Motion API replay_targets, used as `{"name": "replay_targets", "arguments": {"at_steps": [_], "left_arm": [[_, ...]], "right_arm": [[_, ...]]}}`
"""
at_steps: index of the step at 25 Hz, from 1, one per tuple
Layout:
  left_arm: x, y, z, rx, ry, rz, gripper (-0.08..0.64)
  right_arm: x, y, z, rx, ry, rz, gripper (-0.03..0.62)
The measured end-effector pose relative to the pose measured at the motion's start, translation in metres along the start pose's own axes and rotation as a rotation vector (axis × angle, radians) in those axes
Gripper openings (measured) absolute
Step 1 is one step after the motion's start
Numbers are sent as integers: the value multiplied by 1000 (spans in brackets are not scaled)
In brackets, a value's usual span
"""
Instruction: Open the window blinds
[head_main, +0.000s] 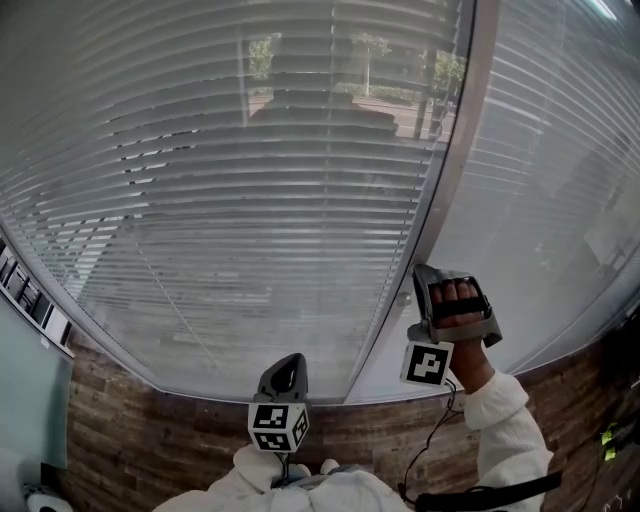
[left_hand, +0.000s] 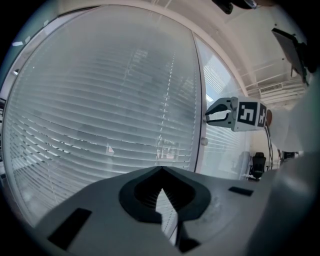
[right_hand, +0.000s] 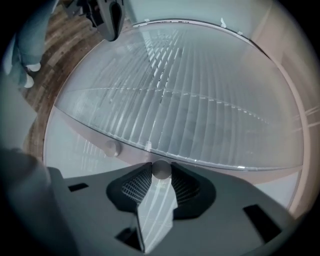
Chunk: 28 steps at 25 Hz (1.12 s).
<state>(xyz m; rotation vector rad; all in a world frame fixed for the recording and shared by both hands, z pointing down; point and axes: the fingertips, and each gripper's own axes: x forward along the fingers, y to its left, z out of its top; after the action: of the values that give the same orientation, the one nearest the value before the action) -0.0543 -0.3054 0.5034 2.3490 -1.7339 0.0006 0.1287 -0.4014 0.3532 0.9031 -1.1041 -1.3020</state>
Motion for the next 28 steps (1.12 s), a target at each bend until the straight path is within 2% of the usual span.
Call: {"name": "replay_targets", "arguments": {"at_steps": [2,4,5,7,8,10,12,15,16,17,18,19,21,23,26,28], "left_arm": [[1,0,0,-1,2,1,-2],[2,0,-1,-3,3,1,-2],[3,0,-1,-2,3,1,-2],[4,-1,-1,0,4,-4,-2],[5,-2,-2,2,4,-8,-2],[7,-3,-2,4,8,-14,-2],[9,-4,-3,4,12,-21,-2],[12,-8,-3,3,12,-34,-2],[13,-9,-3,3,11,-39,-2],[13,-11,-3,4,12,-44,-2],[13,-12,-4,4,13,-49,-2],[13,-13,-4,5,14,-53,-2],[12,-12,-4,5,14,-56,-2],[11,-8,-3,1,11,-50,-2],[10,1,-3,-7,8,-37,-2],[9,7,-3,-12,8,-27,-2]], "right_arm": [[0,0,-1,-13,1,-8,130],[1,-1,-2,61,-6,-35,130],[1,-3,-3,155,-18,-48,132],[-3,-8,-8,460,-62,-40,135],[-6,-11,-13,662,-92,-23,149],[-15,-16,-26,1150,-165,14,150],[-19,-14,-41,1734,-252,88,150],[-14,-2,-49,2652,-389,283,163],[-11,3,-48,2884,-428,328,164],[-8,6,-46,3045,-456,346,166],[-5,8,-44,3142,-471,345,173],[-3,10,-42,3200,-478,339,175],[4,9,-33,3271,-481,358,189],[9,6,-27,3304,-477,368,195],[12,3,-31,3330,-447,300,195],[13,3,-32,3336,-414,298,193]]}}
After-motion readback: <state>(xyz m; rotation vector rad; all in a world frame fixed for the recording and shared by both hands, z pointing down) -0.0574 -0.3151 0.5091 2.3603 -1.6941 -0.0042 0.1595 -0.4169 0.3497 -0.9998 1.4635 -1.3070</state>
